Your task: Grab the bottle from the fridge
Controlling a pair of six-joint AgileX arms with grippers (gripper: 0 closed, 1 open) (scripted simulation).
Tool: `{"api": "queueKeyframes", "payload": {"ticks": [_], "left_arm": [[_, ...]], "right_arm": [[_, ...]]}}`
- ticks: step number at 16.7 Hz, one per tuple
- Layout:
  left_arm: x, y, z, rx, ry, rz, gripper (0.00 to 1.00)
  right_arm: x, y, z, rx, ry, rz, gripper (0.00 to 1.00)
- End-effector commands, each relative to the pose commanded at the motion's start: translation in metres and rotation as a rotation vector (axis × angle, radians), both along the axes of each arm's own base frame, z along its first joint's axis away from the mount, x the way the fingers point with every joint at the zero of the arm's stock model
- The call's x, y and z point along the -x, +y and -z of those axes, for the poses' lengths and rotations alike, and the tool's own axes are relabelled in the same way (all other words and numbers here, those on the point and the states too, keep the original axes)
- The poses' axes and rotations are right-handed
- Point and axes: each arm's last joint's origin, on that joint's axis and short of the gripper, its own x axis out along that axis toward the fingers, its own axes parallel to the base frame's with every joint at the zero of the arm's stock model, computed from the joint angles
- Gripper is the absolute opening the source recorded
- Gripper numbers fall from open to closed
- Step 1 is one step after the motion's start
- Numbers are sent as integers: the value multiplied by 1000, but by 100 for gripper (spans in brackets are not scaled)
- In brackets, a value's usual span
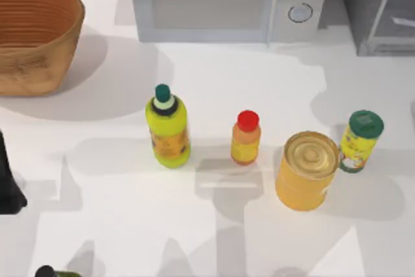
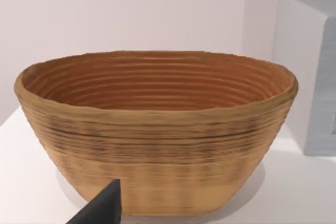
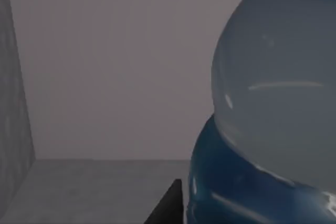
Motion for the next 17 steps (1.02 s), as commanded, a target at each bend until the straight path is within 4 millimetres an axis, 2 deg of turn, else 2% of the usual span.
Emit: {"api": "queueKeyframes", "payload": {"ticks": [2,6,8,10,15,17], "left_arm": [[0,0,0,0,0,0,100],[0,0,0,0,0,0,100],[0,0,0,0,0,0,100],[0,0,0,0,0,0,100],[0,0,0,0,0,0,100],[0,0,0,0,0,0,100]], "right_arm": [[0,0,-12,1,-9,1,0],[1,0,-10,-1,-5,-1,0],[8,0,-14,2,-15,-5,0],[24,0,-16,3,-19,-6,0],[82,1,-7,-5,14,-1,0],[96,1,-9,-3,3,0,0]]}}
